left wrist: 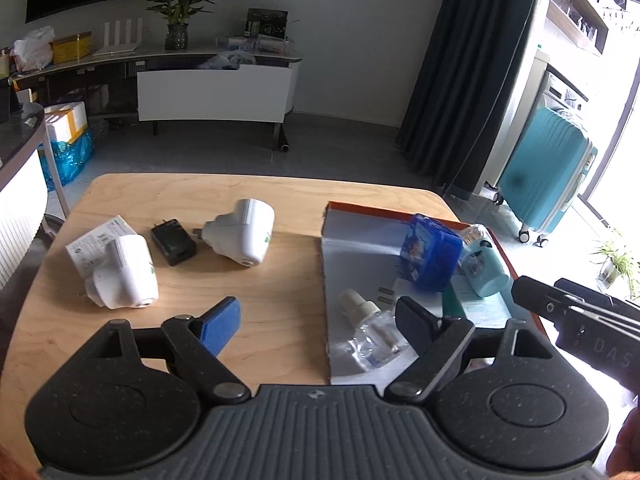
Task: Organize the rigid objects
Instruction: 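Withdraw both tools from the box toward the white plug chargers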
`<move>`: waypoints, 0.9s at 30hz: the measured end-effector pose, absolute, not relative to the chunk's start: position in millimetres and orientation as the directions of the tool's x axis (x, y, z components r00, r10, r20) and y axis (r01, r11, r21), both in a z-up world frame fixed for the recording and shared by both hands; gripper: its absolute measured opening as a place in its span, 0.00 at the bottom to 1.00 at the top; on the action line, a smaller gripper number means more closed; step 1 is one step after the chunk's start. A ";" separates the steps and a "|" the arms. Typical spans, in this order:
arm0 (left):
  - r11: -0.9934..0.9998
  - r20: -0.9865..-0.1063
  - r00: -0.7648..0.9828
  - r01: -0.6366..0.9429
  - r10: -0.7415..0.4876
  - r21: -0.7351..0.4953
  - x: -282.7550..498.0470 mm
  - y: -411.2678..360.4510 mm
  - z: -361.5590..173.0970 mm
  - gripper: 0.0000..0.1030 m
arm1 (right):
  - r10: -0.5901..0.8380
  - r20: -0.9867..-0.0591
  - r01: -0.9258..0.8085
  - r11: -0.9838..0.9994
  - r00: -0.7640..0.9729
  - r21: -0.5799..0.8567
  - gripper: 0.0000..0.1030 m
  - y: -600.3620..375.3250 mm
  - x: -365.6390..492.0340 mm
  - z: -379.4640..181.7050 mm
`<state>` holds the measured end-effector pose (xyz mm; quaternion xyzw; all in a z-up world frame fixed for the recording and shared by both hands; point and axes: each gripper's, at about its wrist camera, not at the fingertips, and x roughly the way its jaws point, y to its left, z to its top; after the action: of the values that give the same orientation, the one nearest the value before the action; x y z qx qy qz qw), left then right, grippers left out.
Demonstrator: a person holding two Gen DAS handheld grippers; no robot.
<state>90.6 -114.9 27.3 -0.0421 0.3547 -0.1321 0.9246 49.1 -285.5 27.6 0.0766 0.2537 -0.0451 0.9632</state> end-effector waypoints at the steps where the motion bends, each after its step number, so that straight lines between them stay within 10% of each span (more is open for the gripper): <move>1: 0.964 -0.646 0.716 0.208 -0.265 -0.164 90.9 -112.6 28.0 0.84 | -0.045 -0.497 0.121 0.985 0.867 0.123 0.59 -282.2 50.2 27.7; 27: 0.986 -0.657 0.738 0.066 -0.153 -0.155 93.2 -30.7 19.3 0.88 | 0.074 -0.539 -0.030 0.995 0.839 0.091 0.64 -204.4 77.9 19.8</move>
<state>93.2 -30.7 19.3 -0.0609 0.3568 -0.0587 0.9303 77.9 -204.4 19.8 0.0395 0.2822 0.0272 0.9581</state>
